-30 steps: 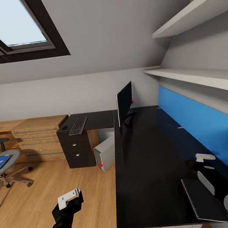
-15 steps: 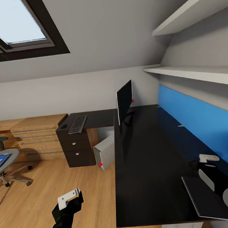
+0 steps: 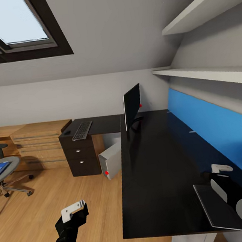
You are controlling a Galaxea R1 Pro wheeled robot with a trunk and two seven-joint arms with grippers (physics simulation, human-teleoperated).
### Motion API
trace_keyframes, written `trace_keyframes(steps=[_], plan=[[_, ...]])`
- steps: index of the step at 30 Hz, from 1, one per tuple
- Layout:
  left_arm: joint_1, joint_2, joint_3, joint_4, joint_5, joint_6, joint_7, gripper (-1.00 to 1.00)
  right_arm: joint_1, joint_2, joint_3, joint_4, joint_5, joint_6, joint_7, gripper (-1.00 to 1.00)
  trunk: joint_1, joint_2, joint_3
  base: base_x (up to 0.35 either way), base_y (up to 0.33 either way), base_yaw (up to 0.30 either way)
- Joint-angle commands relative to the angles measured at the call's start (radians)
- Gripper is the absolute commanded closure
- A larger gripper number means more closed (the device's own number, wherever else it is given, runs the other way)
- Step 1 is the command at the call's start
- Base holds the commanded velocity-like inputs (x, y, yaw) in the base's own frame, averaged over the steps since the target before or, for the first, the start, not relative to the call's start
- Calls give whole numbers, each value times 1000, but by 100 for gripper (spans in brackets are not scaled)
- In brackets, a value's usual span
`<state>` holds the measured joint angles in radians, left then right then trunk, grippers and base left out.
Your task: In the bedroom, organize the workspace by keeping the computer under the desk, ensuring the monitor is on the desk, placing the keyboard on the desk next to the monitor, placing the mouse on the desk next to the keyboard, moving the folder from the swivel chair onto the desk next to the mouse, stacking the notebook on top of the folder with the pen on top of the notebook, and positioning the swivel chair next to the desk.
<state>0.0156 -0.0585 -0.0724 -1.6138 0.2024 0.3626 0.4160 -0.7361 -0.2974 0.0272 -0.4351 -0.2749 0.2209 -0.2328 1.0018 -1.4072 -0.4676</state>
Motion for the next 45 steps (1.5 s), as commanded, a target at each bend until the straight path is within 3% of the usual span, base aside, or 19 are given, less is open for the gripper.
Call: trace_keyframes(steps=[1,14,30,45], plan=[[0,0,-1,-2,9,2,7,-100,0,0,3,-2,-6,6,-5,-100,4,-8,-4,0,0,0],[1,0,-1,-1,9,2,8,-100,0,0,3,-2,-6,7,-8,-100,54,-99,-45,0,0,0],[9,2,-1,5,6,2,7,-100,0,0,3,-2,-6,6,-8,-100,54,-99,-45,-2,0,0],[10,2,-1,6,6,2,7,-100,0,3,6,-2,4,9,-15,-100,54,-99,-45,-147,0,0]])
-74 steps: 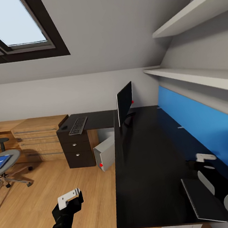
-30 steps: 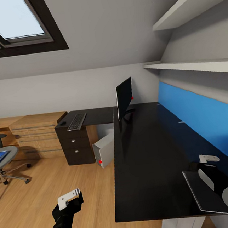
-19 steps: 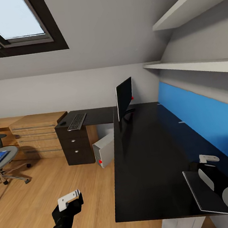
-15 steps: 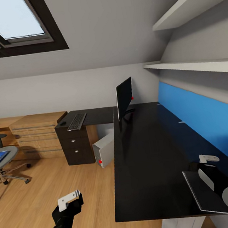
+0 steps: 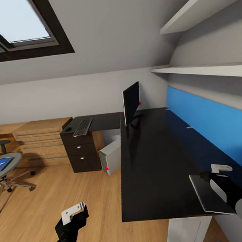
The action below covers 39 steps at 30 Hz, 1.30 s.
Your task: In the bedroom, organize the workspace by keeping the computer under the desk, ensuring the monitor is on the desk, placing the keyboard on the desk next to the monitor, placing the mouse on the desk next to the keyboard, moving the folder from the swivel chair onto the desk next to the mouse, stacking the notebook on top of the folder with the pen on top of the notebook, and positioning the swivel chair next to the desk.
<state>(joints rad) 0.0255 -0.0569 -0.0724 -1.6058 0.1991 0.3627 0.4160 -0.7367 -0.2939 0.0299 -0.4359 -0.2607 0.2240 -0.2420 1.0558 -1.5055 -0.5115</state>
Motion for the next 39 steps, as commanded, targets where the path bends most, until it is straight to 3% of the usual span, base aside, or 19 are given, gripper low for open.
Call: trace_keyframes(steps=[1,10,27,31,33,35,39], plan=[[0,0,-1,-2,9,2,7,-100,0,0,4,-1,-8,6,-6,-100,0,0,-1,-78,0,0],[0,0,-1,-2,8,2,7,-100,0,1,4,-1,1,5,-9,-100,0,0,-1,-166,0,0],[1,0,-1,-1,8,4,7,-100,0,1,3,-9,1,-6,-8,-100,0,0,-1,-14,0,0],[0,0,-1,2,9,4,7,-100,0,3,-5,-24,-6,-54,-5,-100,0,0,-1,0,0,0],[0,0,-1,7,9,4,7,-100,0,8,-7,-40,-10,-116,-6,-100,0,0,-1,0,0,0],[1,0,-2,10,8,4,7,-100,1,22,-9,-59,-12,-171,-8,-100,0,0,-1,0,0,0],[1,0,-3,13,8,3,7,-100,2,42,-13,-102,-13,-213,-9,-100,0,0,-1,0,0,0]])
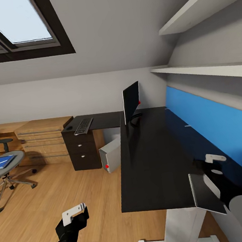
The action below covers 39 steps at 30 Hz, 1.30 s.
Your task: In the bedroom, organize the workspace by keeping the computer under the desk, ensuring the monitor is on the desk, placing the keyboard on the desk next to the monitor, placing the mouse on the desk next to the keyboard, moving the folder from the swivel chair onto the desk next to the mouse, stacking the notebook on top of the folder with the pen on top of the notebook, and positioning the swivel chair next to the desk.
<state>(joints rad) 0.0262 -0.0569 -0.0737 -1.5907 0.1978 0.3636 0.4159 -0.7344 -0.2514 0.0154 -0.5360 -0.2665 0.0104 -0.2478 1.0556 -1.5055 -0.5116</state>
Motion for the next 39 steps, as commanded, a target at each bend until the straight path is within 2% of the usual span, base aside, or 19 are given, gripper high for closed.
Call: trace_keyframes(steps=[1,6,7,9,10,12,13,16,17,18,19,22,24,25,28,29,31,32,39], plan=[[0,0,-1,-1,9,3,7,-100,0,2,1,-15,-7,-2,-3,-100,0,-1,-1,0,0,0],[0,0,-1,0,9,2,7,-100,42,10,-2,-222,-28,36,-5,-100,0,-1,-1,0,0,0],[0,0,-1,0,9,3,7,-100,84,11,-2,-304,-48,73,-6,-100,0,-1,-1,0,0,0],[0,0,-1,0,9,2,7,-100,133,11,-3,-388,-75,116,-8,-100,0,-1,-1,0,0,0],[0,0,-1,0,9,2,7,-100,179,11,-4,-466,-108,158,-14,-100,0,-1,-1,0,0,0],[0,0,-1,0,9,2,7,-100,216,12,-6,-534,-149,195,-26,-100,0,-1,-1,0,0,0],[0,0,-1,0,9,2,7,-100,244,12,-7,-588,-199,225,-41,-100,0,-1,-1,0,0,0],[0,0,-2,0,9,1,7,-100,271,11,-9,-645,-293,255,-60,-100,0,-1,-1,0,0,0],[0,0,-2,0,8,1,7,-100,284,11,-10,-668,-363,266,-69,-100,0,-1,-1,0,0,0],[0,0,-2,0,8,1,7,-100,290,11,-10,-676,-397,271,-72,-100,0,-1,-1,0,0,0],[0,0,-2,0,8,1,7,-100,299,9,-11,-688,-461,277,-77,-100,0,-1,-1,-22,0,0],[0,0,-2,0,9,1,7,-100,310,7,-15,-699,-540,283,-83,-100,0,-1,-1,-113,0,0],[0,0,-3,0,9,2,7,-100,320,4,-38,-706,-621,294,-86,-100,0,-1,-1,-244,0,0],[0,0,-3,0,9,2,7,-100,324,4,-70,-708,-667,307,-87,-100,0,-1,-1,-299,0,0],[0,0,-3,1,9,2,7,-100,326,4,-108,-708,-705,329,-88,-100,0,-1,-1,-312,0,0],[0,0,-3,2,9,2,7,-100,328,4,-136,-708,-727,346,-88,-100,0,-1,-1,-324,0,0],[0,0,-3,2,9,2,7,-100,329,4,-164,-708,-746,365,-88,-100,0,-1,-1,-327,0,0],[0,0,-3,3,9,2,7,-100,331,4,-227,-707,-779,422,-88,-100,0,-1,-1,-334,0,0],[0,0,-3,3,9,2,7,-100,331,6,-249,-701,-789,441,-85,-100,0,-1,-1,-335,0,0]])
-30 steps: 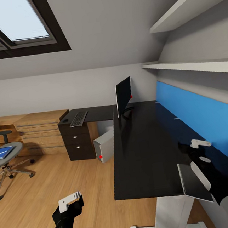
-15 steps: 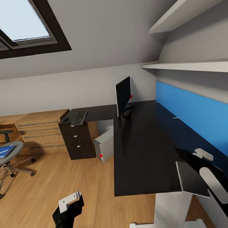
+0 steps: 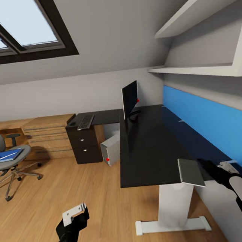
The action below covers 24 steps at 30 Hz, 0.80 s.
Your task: In the bedroom, organize the workspace by keeping the computer under the desk, ensuring the monitor is on the desk, placing the keyboard on the desk next to the monitor, placing the mouse on the desk next to the keyboard, moving the folder from the swivel chair onto the desk next to the mouse, stacking the notebook on top of the folder with the pen on top of the notebook, and positioning the swivel chair next to the desk.
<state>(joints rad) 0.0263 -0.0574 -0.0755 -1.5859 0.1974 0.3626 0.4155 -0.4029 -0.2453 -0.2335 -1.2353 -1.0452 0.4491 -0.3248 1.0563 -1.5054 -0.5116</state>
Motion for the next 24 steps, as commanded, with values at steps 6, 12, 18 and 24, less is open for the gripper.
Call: trace_keyframes(steps=[6,12,18,24], plan=[[0,-1,-2,-3,11,3,6,-100,-1,-2,-45,38,-14,5,0,-100,-1,-1,-1,-249,0,0],[0,-6,-30,-7,11,3,7,-100,0,-2,-62,44,-34,7,11,-100,3,-8,-4,-37,0,0],[0,-6,-76,-8,11,2,9,-100,5,-3,-106,61,-52,23,40,-100,26,-50,-23,-8,0,0],[0,-6,-84,-8,11,2,9,-100,13,-3,-149,84,-56,54,113,-100,49,-92,-42,-1,0,0]])
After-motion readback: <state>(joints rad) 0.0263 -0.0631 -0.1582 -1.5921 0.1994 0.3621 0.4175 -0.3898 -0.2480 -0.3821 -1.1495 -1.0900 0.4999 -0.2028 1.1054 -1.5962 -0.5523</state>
